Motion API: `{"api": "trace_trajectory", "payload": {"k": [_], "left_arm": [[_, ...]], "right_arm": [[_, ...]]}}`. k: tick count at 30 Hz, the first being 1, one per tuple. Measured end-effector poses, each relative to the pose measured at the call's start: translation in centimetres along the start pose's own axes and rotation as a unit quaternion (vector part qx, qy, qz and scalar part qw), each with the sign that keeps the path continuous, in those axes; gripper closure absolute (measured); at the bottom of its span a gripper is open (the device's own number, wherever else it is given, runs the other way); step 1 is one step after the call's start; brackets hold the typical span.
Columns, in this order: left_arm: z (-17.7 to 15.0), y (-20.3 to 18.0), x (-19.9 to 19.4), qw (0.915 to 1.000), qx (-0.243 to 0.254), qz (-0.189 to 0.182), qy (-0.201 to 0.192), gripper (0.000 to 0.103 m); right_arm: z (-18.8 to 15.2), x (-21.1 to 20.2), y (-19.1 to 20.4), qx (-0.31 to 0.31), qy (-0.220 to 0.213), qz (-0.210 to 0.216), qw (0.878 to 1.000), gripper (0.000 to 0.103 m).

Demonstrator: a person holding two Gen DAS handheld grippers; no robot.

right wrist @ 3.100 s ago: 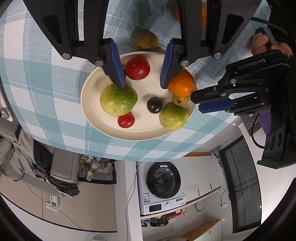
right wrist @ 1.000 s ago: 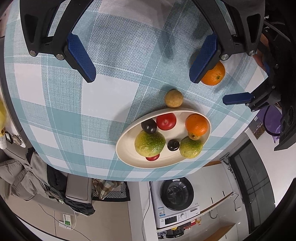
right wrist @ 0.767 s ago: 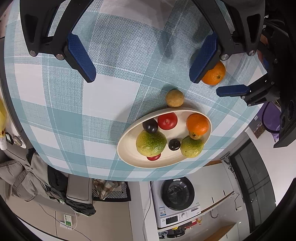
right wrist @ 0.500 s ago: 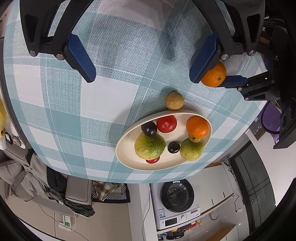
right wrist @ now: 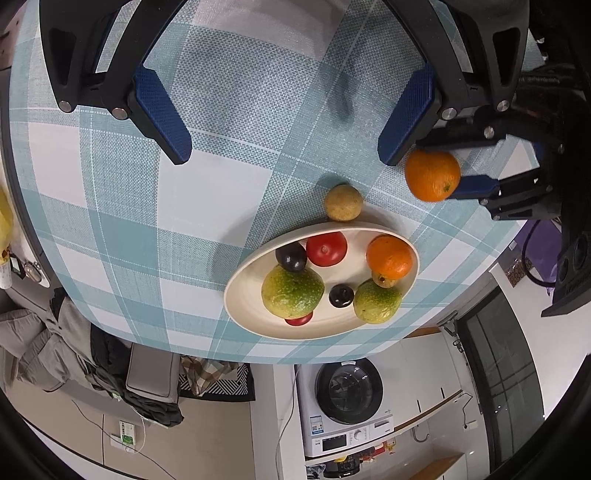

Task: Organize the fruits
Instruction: 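Close the left tool on the orange and lift it, then close the right tool on the brown kiwi while the left tool holds the orange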

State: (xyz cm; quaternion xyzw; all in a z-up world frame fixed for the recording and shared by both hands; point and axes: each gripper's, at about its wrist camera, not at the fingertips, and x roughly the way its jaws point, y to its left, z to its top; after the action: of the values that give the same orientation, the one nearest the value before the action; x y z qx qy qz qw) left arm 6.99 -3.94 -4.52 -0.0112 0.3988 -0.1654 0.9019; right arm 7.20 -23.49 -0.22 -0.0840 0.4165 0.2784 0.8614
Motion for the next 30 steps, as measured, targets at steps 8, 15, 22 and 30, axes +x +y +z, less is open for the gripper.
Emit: {"api": "trace_trajectory", "payload": {"k": [8,15,22,30], "left_arm": [[0.3,2.1,-1.1,0.9988,-0.036,0.011,-0.032,0.066],[0.5,3.3,-1.9,0.9972,-0.051,0.012,-0.054,0.066],[0.5,3.9,-2.0,0.9961,-0.065,0.015,-0.057,0.066],[0.4,3.9,-1.9,0.9961,-0.066,0.014,-0.056,0.066]], "right_arm": [[-0.1,-0.4,0.4,0.004,-0.008,0.03,1.0,0.004],[0.2,0.4,1.7,-0.021,0.007,0.04,0.999,0.028],[0.8,2.0,2.4,-0.025,0.018,0.036,0.999,0.036],[1.8,3.0,2.6,-0.018,0.022,0.045,0.999,0.047]]}}
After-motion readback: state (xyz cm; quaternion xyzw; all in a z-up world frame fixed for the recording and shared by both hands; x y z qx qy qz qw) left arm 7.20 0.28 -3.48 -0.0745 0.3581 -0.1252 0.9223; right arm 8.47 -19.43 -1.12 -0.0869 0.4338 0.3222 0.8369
